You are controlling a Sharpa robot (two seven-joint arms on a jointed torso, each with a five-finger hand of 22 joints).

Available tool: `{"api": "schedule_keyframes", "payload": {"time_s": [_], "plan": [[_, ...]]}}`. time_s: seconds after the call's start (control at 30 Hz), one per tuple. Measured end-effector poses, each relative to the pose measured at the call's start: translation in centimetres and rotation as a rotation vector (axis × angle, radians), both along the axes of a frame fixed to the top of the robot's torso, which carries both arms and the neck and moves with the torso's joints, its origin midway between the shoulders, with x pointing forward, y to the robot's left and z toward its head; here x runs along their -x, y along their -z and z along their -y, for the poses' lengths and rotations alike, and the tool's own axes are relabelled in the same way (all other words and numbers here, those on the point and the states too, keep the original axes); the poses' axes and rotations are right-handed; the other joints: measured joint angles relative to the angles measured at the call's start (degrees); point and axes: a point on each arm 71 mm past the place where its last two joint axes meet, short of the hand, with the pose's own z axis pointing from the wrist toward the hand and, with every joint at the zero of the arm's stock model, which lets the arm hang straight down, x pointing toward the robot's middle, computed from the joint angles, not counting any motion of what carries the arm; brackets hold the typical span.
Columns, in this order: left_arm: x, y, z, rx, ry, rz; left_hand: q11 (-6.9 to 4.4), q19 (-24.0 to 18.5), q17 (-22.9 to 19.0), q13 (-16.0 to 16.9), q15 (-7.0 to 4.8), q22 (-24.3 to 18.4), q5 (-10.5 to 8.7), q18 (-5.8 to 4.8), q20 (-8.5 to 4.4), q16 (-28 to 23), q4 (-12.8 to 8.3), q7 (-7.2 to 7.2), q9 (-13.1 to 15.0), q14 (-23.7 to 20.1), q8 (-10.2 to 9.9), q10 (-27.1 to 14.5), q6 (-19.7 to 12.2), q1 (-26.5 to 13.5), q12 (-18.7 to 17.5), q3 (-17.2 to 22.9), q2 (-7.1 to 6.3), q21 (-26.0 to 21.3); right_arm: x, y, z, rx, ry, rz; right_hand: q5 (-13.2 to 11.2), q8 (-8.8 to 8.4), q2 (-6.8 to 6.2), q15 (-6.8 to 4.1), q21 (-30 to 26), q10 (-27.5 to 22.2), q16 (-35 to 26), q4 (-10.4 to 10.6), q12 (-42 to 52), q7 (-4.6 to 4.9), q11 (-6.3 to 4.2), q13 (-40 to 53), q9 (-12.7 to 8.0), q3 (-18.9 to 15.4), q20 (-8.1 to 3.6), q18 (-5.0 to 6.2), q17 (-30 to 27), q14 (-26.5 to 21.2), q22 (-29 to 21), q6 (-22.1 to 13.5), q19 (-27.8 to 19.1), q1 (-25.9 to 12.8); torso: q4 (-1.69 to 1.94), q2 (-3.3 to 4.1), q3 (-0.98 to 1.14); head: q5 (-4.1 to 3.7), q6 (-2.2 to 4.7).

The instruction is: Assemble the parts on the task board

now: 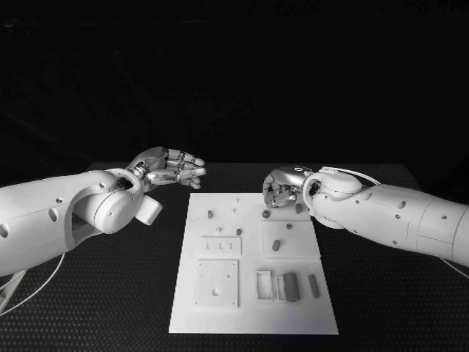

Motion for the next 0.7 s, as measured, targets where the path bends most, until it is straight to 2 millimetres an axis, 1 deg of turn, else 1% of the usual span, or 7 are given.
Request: {"api": "schedule_keyframes", "payload": {"time_s": [0.23, 0.4, 0.5, 0.6, 0.7], "plan": [[-0.2, 0.0, 0.2, -0.001, 0.003, 0.000, 0.00, 0.00, 0.09, -0.06, 0.00, -0.06, 0.00, -0.04, 0.00, -0.23, 0.00, 0.00, -0.06, 0.00, 0.00, 0.00, 0.00, -0.16, -0.22, 0.00, 0.04, 0.01, 0.0, 1.1, 0.4, 0.028, 0.010, -0.017, 0.00, 0.00, 0.00, 0.10, 0.30, 0.00, 0.25, 0.16, 0.21, 0.00, 0.00, 0.14, 0.00, 0.16, 0.00, 0.00, 0.00, -0.09, 0.00, 0.01, -0.01, 0.00, 0.02, 0.50, 0.10, -0.02, 0.36], [-0.4, 0.1, 0.3, -0.002, 0.005, 0.000, 0.00, -0.01, 0.09, -0.06, -0.01, -0.09, 0.00, -0.14, 0.01, -0.23, 0.00, 0.00, -0.07, 0.00, 0.00, 0.00, 0.00, -0.16, -0.22, 0.00, 0.04, -0.21, 0.1, 1.4, 0.4, 0.036, 0.006, -0.022, 0.00, 0.00, 0.00, 0.11, 0.30, 0.01, 0.25, 0.00, 0.21, -0.01, 0.00, 0.14, 0.00, 0.32, 0.01, 0.01, -0.01, -0.10, -0.01, 0.01, -0.01, 0.00, 0.06, 0.79, 0.14, 0.03, 0.43], [-0.5, 0.1, 0.3, -0.004, 0.004, 0.000, 0.00, -0.01, 0.16, -0.14, -0.01, -0.12, 0.00, -0.19, 0.01, -0.27, 0.00, 0.00, -0.16, 0.00, -0.20, 0.00, 0.00, -0.28, -0.42, 0.00, 0.16, -0.21, 0.0, 1.5, 0.3, 0.040, 0.006, -0.024, 0.00, 0.00, 0.23, 0.12, 0.65, 0.01, 0.25, 0.00, 0.21, -0.01, 0.00, 0.20, 0.04, 0.32, 0.07, 0.00, -0.01, -0.11, -0.01, 0.01, -0.07, -0.23, 0.09, 1.03, 0.18, 0.03, 0.49], [-0.6, 0.2, 0.5, -0.004, 0.006, -0.001, 0.00, -0.01, 0.21, -0.14, -0.01, -0.11, 0.00, -0.42, 0.01, -0.45, 0.00, 0.00, -0.16, 0.00, -0.24, 0.00, 0.00, -0.39, -0.45, 0.00, 0.27, -0.21, 0.1, 1.7, 0.4, 0.045, 0.007, -0.026, 0.00, 0.00, 0.23, 0.19, 0.66, 0.01, 0.52, 0.00, 0.21, -0.02, 0.00, 0.22, 0.06, 0.32, 0.09, 0.00, -0.01, -0.18, -0.01, 0.01, -0.09, -0.23, 0.09, 1.24, 0.19, 0.10, 0.51], [-0.7, 0.2, 0.6, -0.005, 0.009, -0.001, 0.00, 0.00, 0.21, -0.14, -0.01, -0.12, 0.00, -0.43, 0.00, -0.45, 0.00, 0.00, -0.16, 0.00, -0.23, 0.00, 0.00, -0.39, -0.46, 0.00, 0.27, -0.21, 0.1, 1.7, 0.5, 0.047, 0.007, -0.027, 0.00, 0.00, 0.23, 0.20, 0.95, 0.02, 0.52, 0.00, 0.43, -0.06, 0.00, 0.26, 0.12, 0.32, 0.08, 0.00, -0.01, -0.19, -0.01, 0.36, -0.11, -0.23, 0.12, 1.47, 0.21, 0.17, 0.35]]}}
